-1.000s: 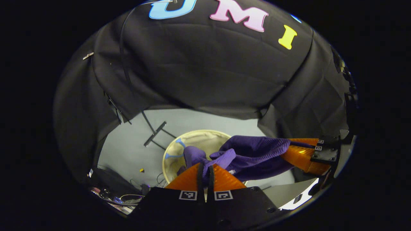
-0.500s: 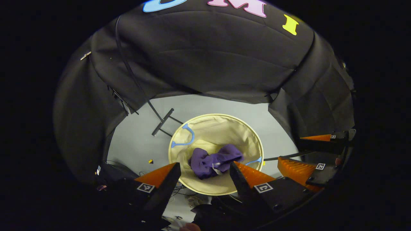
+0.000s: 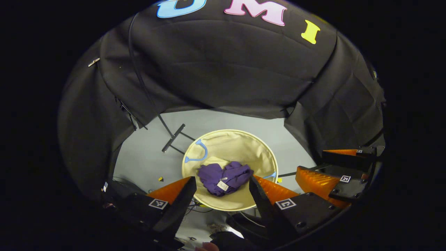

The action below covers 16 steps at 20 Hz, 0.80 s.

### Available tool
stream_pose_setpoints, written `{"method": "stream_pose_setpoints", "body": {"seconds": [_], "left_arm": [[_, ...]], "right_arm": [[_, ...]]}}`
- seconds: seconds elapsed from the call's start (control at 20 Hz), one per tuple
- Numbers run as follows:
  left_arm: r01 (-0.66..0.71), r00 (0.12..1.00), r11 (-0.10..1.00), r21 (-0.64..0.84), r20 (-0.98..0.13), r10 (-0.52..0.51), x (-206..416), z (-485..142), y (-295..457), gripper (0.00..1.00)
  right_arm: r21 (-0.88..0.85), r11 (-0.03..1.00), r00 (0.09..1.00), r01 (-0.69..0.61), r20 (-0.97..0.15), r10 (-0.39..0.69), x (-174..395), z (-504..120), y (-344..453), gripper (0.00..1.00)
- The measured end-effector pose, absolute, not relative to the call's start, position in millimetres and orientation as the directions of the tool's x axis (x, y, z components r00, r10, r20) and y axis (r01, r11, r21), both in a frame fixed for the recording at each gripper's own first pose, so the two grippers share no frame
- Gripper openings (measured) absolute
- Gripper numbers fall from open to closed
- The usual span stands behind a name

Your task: Grasp the clothes on the hanger with both hands and then place them into the laundry hamper below.

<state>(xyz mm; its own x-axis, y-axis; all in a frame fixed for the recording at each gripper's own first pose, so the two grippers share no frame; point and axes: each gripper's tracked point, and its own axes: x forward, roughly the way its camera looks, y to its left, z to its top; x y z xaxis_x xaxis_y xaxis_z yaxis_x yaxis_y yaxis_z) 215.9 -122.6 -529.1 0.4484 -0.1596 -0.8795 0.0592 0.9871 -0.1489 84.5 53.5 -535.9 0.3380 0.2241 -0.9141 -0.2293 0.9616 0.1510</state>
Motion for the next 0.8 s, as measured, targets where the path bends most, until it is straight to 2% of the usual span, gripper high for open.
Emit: {"method": "stream_pose_setpoints", "body": {"seconds": [0.25, 0.5, 0.8], "left_arm": [[0.115, 0.611, 0.987, -0.115, -0.775, -0.161, 204.0, -449.0, -96.6, 0.96], [0.122, 0.783, 0.988, -0.093, -0.603, -0.153, 184.1, -339.7, -70.6, 0.96], [0.116, 0.902, 0.989, -0.091, -0.408, -0.143, 158.2, -217.8, -59.4, 0.95]], "right_arm": [[0.115, 0.978, 0.506, -0.174, -0.842, 0.189, 93.8, -456.6, 60.7, 0.99], [0.047, 0.99, 0.705, -0.135, -0.697, 0.13, 96.5, -349.5, 56.8, 0.99], [0.029, 0.994, 0.854, -0.108, -0.508, 0.108, 95.6, -234.9, 59.5, 0.99]]}}
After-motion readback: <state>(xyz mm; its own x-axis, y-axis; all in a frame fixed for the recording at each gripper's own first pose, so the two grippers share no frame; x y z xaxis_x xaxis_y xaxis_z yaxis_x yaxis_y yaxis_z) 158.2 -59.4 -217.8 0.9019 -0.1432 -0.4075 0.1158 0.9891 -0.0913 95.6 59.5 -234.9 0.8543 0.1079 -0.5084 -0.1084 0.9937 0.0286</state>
